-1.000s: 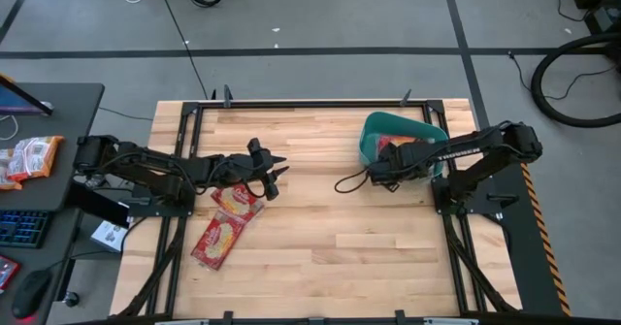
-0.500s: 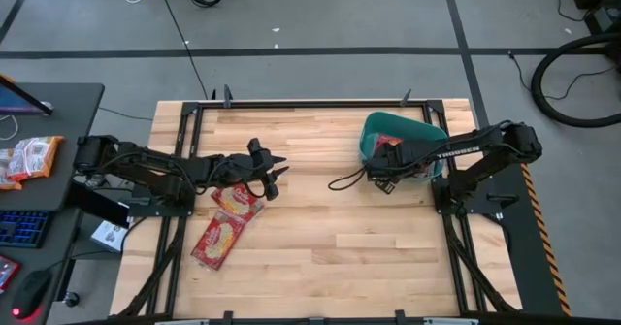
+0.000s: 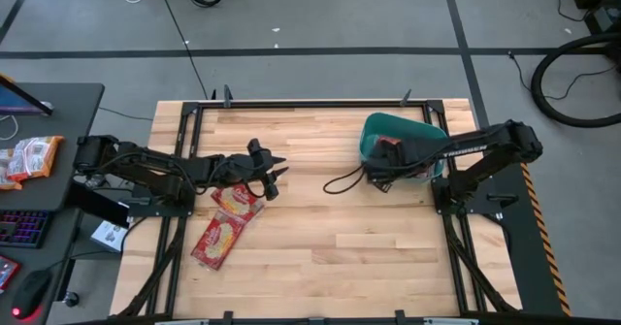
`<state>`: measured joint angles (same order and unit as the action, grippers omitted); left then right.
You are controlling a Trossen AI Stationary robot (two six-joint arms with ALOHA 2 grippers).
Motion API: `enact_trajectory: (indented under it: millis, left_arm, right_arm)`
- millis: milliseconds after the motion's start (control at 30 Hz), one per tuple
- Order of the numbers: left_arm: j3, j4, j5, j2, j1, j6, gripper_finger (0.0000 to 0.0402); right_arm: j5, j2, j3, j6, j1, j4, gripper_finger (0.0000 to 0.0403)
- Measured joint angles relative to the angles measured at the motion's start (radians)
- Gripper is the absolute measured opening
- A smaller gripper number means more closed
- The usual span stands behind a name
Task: Sort popcorn bags into baskets
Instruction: Put the red popcorn bag into the green container
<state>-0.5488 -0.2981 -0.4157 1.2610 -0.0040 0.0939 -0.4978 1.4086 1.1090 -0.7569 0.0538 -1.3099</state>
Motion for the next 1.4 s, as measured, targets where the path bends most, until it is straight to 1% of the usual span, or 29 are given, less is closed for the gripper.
enact_trajectory:
  millis: [67,100,200,267,333,400,500,700,800,933,1067,1200,1267,1333,1400]
  left_arm:
    - [0.0,0.003,0.026,0.0,0.0,0.004,0.013]
    - [0.0,0.007,0.051,0.0,0.0,0.006,0.013]
    - [0.0,0.041,0.183,0.0,0.0,0.029,0.013]
    - [0.0,0.097,0.275,0.0,0.0,0.066,0.013]
    - [0.0,0.177,0.339,0.0,-0.001,0.125,0.013]
    - [0.0,0.272,0.351,0.0,-0.001,0.198,0.013]
    - [0.0,0.414,0.358,0.0,-0.001,0.283,0.013]
    - [-0.03,0.631,0.485,0.0,-0.044,0.403,0.013]
    - [-0.06,0.71,0.48,0.0,-0.078,0.447,0.013]
    - [-0.083,0.803,0.427,0.0,-0.108,0.484,0.013]
    - [-0.085,0.939,0.378,0.001,-0.111,0.546,0.013]
    - [-0.085,1.068,0.279,0.011,-0.111,0.603,0.013]
    - [-0.079,1.058,0.242,0.028,-0.11,0.609,0.013]
    - [-0.067,1.051,0.236,0.039,-0.11,0.604,0.013]
    - [-0.052,0.993,0.237,0.071,-0.11,0.59,0.013]
  right_arm:
    - [-0.041,-0.001,0.019,0.017,0.028,0.035,0.0183]
    - [-0.06,-0.001,0.019,0.036,0.041,0.078,0.0183]
    - [-0.087,0.0,0.001,0.109,0.079,0.231,0.0183]
    - [-0.087,0.005,-0.021,0.161,0.1,0.356,0.0183]
    - [-0.087,0.007,-0.051,0.215,0.122,0.485,0.0183]
    - [-0.082,0.014,-0.078,0.278,0.145,0.602,0.0183]
    - [-0.073,0.014,-0.113,0.347,0.174,0.717,0.0183]
    - [-0.108,0.032,-0.171,0.444,0.2,0.937,0.0183]
    - [-0.106,0.066,-0.194,0.515,0.2,1.062,0.0183]
    - [-0.08,0.135,-0.202,0.593,0.2,1.175,0.0183]
    - [-0.001,0.206,-0.192,0.647,0.2,1.239,0.0183]
    - [0.002,0.269,-0.163,0.668,0.216,1.234,0.0183]
    - [-0.004,0.292,-0.144,0.691,0.221,1.234,0.0183]
    - [-0.003,0.311,-0.126,0.712,0.222,1.238,0.0183]
    - [-0.003,0.328,-0.11,0.725,0.222,1.235,0.0183]
